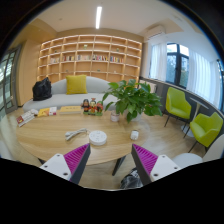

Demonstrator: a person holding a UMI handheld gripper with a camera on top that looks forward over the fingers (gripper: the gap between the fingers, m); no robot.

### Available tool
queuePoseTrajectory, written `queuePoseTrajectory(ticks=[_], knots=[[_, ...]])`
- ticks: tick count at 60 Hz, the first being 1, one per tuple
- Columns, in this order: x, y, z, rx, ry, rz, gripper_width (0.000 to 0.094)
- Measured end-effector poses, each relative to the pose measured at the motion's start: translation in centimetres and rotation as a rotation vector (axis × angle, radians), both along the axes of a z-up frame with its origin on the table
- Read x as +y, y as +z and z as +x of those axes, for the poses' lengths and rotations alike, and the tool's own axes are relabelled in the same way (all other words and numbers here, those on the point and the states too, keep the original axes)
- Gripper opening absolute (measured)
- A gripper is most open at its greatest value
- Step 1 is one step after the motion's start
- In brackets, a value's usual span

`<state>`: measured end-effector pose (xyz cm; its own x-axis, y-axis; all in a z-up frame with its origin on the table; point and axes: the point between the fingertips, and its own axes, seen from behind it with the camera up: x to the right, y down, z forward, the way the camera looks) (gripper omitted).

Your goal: Unplug charger

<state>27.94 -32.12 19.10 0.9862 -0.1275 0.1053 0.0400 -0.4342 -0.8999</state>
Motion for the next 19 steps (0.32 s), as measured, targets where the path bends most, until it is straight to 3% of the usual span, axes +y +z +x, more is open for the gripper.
queuePoseTrajectory(ticks=[19], knots=[[-1.4, 1.1, -1.1, -0.045, 0.016, 0.026, 0.0852]])
